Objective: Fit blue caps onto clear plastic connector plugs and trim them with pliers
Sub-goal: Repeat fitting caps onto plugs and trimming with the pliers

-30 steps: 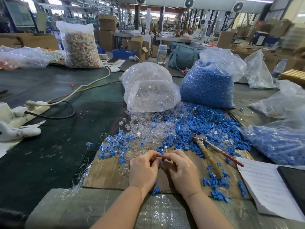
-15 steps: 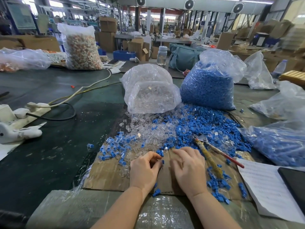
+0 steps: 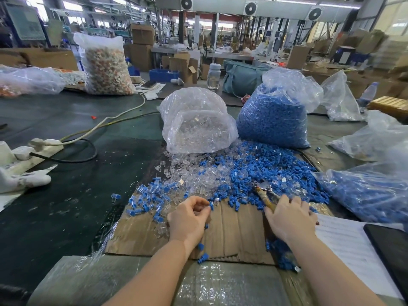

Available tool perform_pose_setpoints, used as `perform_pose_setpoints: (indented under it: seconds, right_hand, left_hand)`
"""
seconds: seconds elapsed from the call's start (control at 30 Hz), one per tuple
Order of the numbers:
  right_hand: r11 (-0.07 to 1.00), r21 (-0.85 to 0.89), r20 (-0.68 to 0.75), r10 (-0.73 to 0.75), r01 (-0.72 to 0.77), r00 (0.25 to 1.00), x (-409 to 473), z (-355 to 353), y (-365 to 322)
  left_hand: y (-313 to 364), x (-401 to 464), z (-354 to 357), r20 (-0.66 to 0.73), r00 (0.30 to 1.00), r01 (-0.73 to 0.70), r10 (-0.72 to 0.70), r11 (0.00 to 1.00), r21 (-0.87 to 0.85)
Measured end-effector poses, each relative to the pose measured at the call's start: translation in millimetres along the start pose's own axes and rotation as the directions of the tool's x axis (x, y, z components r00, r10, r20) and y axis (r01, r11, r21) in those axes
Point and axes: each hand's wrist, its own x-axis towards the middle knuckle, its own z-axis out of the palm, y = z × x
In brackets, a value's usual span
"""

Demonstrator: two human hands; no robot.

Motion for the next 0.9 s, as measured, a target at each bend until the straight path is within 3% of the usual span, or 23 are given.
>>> perform_pose_setpoints:
  seconds: [0.2,0.3,0.4,0.5,0.6,0.73,0.9]
  right_hand:
    - [0.999,0.042,-0.002,0.017,-0.016,1.000,-1.6,-13.2,-8.2]
    - [0.989,0.084,-0.042,-0.121,0.124,0.992,-6.7,-22.0,-11.6]
    - [0.887,0.384,0.057,-0.299,0.255,0.953,-18.4,-35.7,-23.8]
    - [0.708,0.694,0.221,-0.380,0.129,0.898,-29.8,-44.9,-36.4]
    - [0.586,0.809,0.351,-0.421,-0.045,0.836,-41.3,-51.9,-42.0]
    - [0.532,0.837,0.418,-0.473,-0.126,0.776,-47.8,-56.8,-47.1]
    - [0.546,0.828,0.459,-0.527,-0.129,0.715,-46.0,-56.5,-45.9]
  left_hand:
    - [12.6,6.1,0.3,0.021,1.000,-0.013,0.015,0.996,-0.089]
    - [19.2,10.4,-0.8,0.031,0.999,0.045,-0.039,0.974,-0.222]
    - [25.8,16.0,-2.0,0.043,0.993,0.115,-0.106,0.920,-0.374]
    - [31.5,20.8,-3.9,0.013,0.988,0.144,-0.154,0.889,-0.434]
    - [33.7,24.0,-7.7,0.000,0.980,0.176,-0.198,0.872,-0.457]
    - [31.5,25.8,-13.1,-0.048,0.967,0.204,-0.250,0.875,-0.439]
    - [30.3,24.3,-17.9,-0.034,0.962,0.234,-0.271,0.882,-0.409]
